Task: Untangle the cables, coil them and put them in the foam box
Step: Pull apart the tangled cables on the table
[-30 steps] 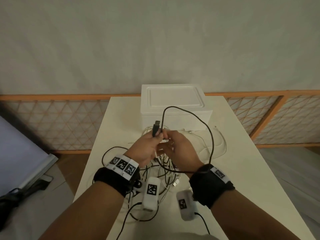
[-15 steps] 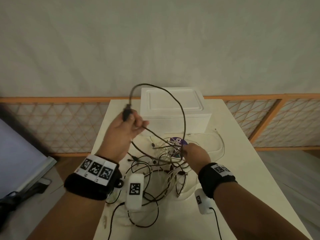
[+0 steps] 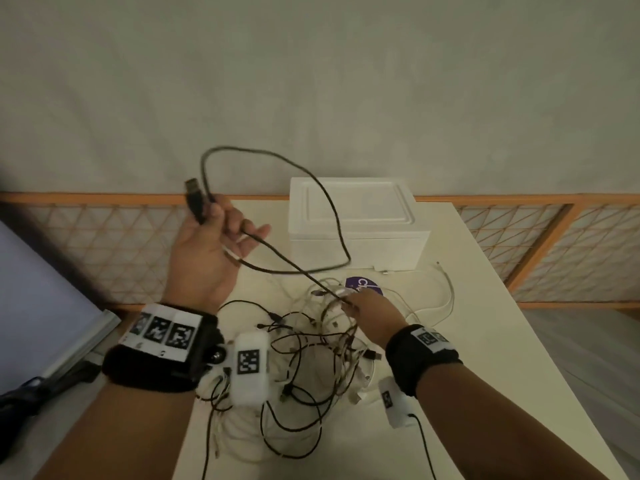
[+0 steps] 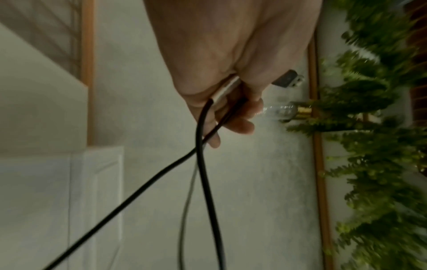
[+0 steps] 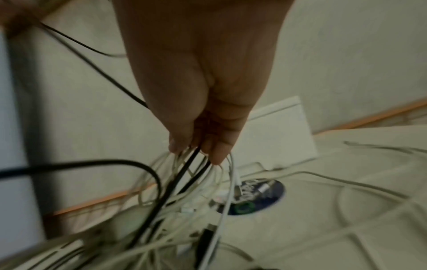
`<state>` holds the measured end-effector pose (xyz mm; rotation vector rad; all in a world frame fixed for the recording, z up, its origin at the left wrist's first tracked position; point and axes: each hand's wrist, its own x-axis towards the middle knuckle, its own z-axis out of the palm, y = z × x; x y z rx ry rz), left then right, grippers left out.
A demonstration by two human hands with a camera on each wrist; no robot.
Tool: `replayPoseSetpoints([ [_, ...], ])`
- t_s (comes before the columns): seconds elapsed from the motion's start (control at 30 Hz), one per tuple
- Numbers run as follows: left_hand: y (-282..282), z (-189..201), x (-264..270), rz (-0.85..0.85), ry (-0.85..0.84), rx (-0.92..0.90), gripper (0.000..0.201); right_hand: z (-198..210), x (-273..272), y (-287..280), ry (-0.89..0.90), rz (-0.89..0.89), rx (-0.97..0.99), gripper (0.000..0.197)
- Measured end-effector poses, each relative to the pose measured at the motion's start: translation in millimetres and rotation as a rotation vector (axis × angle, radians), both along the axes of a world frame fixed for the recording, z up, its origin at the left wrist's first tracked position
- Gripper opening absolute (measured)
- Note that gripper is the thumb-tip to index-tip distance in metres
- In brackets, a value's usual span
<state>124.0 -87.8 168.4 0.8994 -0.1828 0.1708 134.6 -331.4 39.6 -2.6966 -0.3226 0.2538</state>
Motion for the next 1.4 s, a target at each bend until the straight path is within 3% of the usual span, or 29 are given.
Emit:
replayPoseSetpoints([
  [0.17, 39.2, -22.7, 7.4, 0.32, 0.054, -0.046, 0.036, 2.4, 10.5, -18.3, -0.038, 0.019, -0.136, 0.022],
  [0.2, 36.9, -31.8, 7.6, 0.423, 0.082, 0.047, 0.032, 7.8, 12.0, -16.5, -0.056, 0.031, -0.139, 0.022],
  [0.27, 25.2, -51.2, 7.5, 0.559, 0.108, 0.494, 0.02, 20.8, 15.7, -10.7, -0.081, 0.074, -0.111, 0.023],
  [0.37, -5.2, -80.9, 5.4, 0.381, 0.044, 1.121, 0.019, 43.1, 17.9, 2.8, -0.141, 0.143, -0.06, 0.022],
  [0.47, -43.9, -98.4, 1.0, 0.123, -0.059, 1.287, 0.014, 58.1, 17.7, 14.8, -0.189, 0.117, -0.039, 0.021],
  [0.6, -70.5, -98.5, 4.2, -0.003, 0.081, 1.042, 0.009, 60.8, 11.0, 20.9, -0.269, 0.107, -0.075, 0.019],
  [0.77, -65.9, -89.3, 9.9, -0.111, 0.167, 0.856, 0.016, 52.6, 2.4, 16.6, -0.331, 0.004, 0.232, 0.013],
  [0.87, -62.4, -89.5, 11.6, -0.195, 0.202, 0.832, 0.027, 48.8, -4.7, 21.8, -0.362, -0.111, 0.478, 0.01],
  [0.93, -61.3, -89.9, 13.1, -0.153, 0.166, 0.923, 0.025, 43.9, -7.8, 24.7, -0.288, -0.177, 0.599, 0.014],
  [1.0, -60.5, -90.6, 14.0, -0.07, 0.139, 1.001, 0.028, 36.5, -12.0, 29.5, -0.211, -0.116, 0.66, 0.015],
  [1.03, -59.5, -89.4, 13.5, -0.033, 0.154, 0.987, 0.028, 28.8, -11.6, 30.0, -0.201, -0.043, 0.631, 0.012],
  [1.1, -54.9, -80.9, 11.2, 0.05, 0.198, 0.866, 0.019, 10.0, -9.0, 22.1, -0.217, 0.04, 0.35, 0.02],
  [1.17, -45.9, -64.5, 9.9, 0.142, 0.23, 0.666, 0.012, -8.1, -7.5, -0.7, -0.081, -0.07, 0.084, 0.028],
  [1.27, -30.2, -42.2, 10.4, 0.185, 0.214, 0.498, 0.015, -16.0, -3.5, -24.8, 0.07, -0.152, -0.124, 0.014],
  [1.33, -26.8, -42.0, 11.4, 0.155, 0.232, 0.52, 0.018, -0.7, -0.1, -14.6, -0.157, -0.139, -0.069, 0.005],
  [1.4, -34.0, -47.4, 9.5, 0.111, 0.241, 0.512, 0.02, 17.1, 0.4, 12.5, -0.44, -0.034, 0.186, 0.023],
])
